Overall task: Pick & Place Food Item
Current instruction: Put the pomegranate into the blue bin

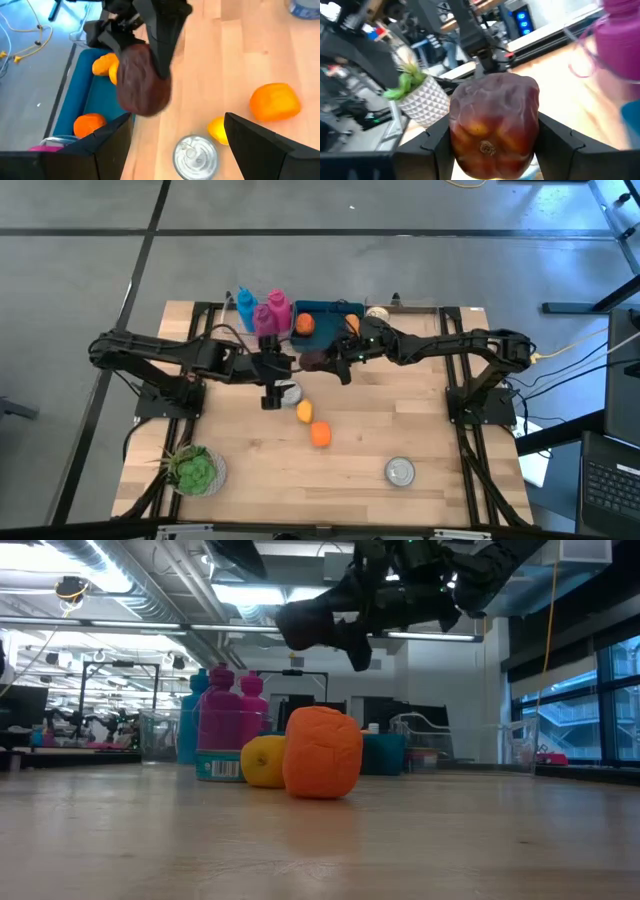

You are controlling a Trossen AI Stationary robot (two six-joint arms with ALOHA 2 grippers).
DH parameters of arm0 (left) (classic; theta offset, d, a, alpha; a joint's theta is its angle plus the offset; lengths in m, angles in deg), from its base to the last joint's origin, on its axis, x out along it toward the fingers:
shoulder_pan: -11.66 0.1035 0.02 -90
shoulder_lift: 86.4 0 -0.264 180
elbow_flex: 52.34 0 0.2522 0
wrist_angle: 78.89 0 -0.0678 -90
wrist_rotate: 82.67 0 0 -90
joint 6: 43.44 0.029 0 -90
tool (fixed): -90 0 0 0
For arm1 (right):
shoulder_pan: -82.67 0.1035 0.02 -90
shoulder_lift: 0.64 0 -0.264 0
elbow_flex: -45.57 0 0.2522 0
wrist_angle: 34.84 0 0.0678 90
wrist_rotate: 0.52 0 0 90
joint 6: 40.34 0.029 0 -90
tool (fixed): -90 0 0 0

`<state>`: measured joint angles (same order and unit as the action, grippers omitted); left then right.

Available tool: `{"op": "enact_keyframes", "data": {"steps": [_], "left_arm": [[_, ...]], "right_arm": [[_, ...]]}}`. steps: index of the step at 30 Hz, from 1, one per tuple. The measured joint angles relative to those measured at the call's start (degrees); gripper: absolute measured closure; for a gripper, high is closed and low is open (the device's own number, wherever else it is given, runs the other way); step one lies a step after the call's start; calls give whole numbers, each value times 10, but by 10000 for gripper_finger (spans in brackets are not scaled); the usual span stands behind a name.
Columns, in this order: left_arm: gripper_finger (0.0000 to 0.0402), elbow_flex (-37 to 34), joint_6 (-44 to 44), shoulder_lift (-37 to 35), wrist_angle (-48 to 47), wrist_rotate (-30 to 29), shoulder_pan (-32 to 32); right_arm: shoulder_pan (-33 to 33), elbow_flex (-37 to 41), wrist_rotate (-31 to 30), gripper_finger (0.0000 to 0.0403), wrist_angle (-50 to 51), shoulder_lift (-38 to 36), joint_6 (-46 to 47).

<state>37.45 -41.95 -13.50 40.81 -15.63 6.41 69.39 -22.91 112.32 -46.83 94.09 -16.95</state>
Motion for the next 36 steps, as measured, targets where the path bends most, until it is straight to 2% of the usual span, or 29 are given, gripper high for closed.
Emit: {"op": "enact_keyframes", "data": {"steps": [4,9,11,18,25,29,36], "left_arm": [[102,-40,-3,-48,56,1,-8],[103,-151,-2,-129,185,31,-2],[103,-200,-5,-161,239,47,1],[103,-364,-19,-235,432,81,6],[103,-515,-21,-249,665,115,6],[103,-552,-24,-249,727,125,6],[103,-556,-8,-249,726,125,6]], "right_arm": [[0,0,-42,194,41,-30,-37],[-2,0,-135,194,121,-70,-104],[-6,0,-149,194,135,-79,-118],[-51,0,-131,194,141,-76,-119],[-93,0,-125,194,113,-55,-122],[-118,0,-78,194,62,-16,-103],[-157,0,-72,194,12,51,-78]]}}
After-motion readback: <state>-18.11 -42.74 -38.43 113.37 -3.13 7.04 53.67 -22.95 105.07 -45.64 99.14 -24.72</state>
